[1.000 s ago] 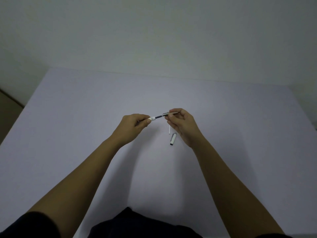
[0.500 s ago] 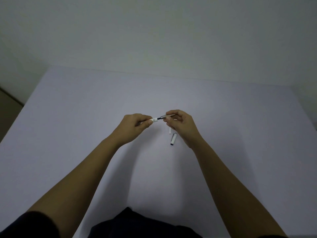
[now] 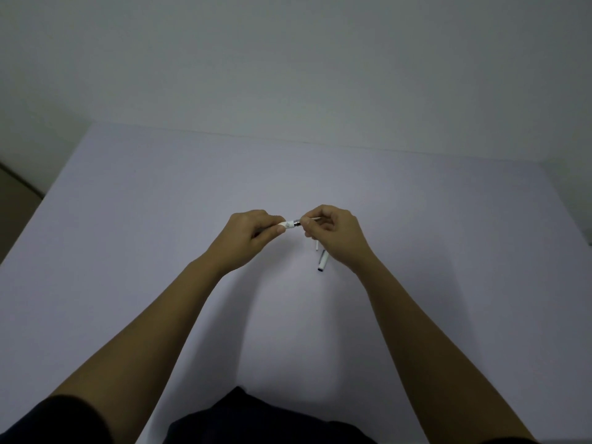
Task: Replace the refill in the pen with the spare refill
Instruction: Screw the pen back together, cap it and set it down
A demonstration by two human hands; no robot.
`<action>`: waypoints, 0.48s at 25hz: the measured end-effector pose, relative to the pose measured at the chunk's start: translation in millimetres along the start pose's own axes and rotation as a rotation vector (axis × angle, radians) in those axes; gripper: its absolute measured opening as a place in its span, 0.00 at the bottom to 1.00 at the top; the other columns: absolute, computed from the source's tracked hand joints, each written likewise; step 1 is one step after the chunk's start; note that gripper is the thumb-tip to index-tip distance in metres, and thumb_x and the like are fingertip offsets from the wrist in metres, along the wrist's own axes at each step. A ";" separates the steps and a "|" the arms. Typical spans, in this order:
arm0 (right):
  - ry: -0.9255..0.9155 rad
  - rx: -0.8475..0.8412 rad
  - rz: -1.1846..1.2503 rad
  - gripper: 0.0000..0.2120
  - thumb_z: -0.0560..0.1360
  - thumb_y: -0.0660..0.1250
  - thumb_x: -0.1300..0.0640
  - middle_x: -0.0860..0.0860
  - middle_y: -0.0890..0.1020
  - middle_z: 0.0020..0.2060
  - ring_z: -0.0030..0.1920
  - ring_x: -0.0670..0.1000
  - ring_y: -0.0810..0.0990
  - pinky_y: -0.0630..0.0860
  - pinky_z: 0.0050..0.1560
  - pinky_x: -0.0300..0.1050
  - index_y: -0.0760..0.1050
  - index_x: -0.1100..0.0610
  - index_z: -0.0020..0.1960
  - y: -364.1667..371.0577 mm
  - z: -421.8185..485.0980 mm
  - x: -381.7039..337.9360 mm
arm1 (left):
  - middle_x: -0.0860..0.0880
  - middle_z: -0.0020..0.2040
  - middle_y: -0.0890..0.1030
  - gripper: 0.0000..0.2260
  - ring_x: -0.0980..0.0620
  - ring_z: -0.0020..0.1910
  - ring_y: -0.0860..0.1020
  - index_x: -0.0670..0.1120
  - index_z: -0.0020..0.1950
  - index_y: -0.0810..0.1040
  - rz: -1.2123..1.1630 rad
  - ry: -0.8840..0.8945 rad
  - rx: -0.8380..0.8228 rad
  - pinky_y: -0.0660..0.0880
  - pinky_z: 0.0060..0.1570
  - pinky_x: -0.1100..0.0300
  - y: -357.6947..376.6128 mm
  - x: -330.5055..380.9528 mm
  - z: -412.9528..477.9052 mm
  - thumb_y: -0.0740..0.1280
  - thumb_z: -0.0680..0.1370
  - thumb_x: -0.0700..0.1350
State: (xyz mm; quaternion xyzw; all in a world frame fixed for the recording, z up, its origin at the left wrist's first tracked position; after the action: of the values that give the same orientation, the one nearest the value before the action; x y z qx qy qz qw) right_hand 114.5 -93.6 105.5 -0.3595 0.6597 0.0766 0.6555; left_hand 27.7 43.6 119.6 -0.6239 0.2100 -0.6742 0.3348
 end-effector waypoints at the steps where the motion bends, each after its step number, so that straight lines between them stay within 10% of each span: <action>1: -0.002 -0.013 -0.012 0.03 0.73 0.69 0.55 0.51 0.84 0.36 0.37 0.44 0.83 0.80 0.46 0.47 0.79 0.53 0.42 0.2 -0.5 -0.1 | 0.49 0.32 0.74 0.08 0.55 0.33 0.72 0.49 0.50 0.81 0.018 0.024 -0.006 0.65 0.34 0.68 -0.8 2.1 -0.7 0.63 0.79 0.48; 7: -0.172 0.022 -0.073 0.04 0.70 0.72 0.60 0.51 0.85 0.38 0.39 0.50 0.83 0.78 0.41 0.43 0.82 0.52 0.43 -6.5 -6.2 -9.7 | 0.51 0.31 0.78 0.10 0.60 0.25 0.69 0.50 0.44 0.83 -0.192 -0.212 -0.105 0.66 0.27 0.71 7.1 -9.1 -1.1 0.63 0.78 0.50; 12: -0.305 0.078 -0.065 0.05 0.70 0.71 0.63 0.45 0.82 0.36 0.36 0.37 0.81 0.71 0.38 0.26 0.82 0.59 0.45 -10.9 -12.5 -20.5 | 0.57 0.31 0.78 0.08 0.60 0.27 0.68 0.52 0.44 0.83 -0.255 -0.220 -0.082 0.65 0.28 0.72 3.3 -5.2 -1.4 0.64 0.77 0.50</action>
State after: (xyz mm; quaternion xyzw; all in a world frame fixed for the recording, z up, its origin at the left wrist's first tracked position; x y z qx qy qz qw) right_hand 108.2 -101.0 130.0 -0.3392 0.5429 0.0835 0.7637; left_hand 26.9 44.8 113.5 -0.7285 0.1188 -0.6298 0.2419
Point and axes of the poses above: each hand's wrist, its own z-axis towards the middle knuckle, its own y-axis out of the palm, x = y × z, the point moved 8 cm from there along z, towards the middle knuckle
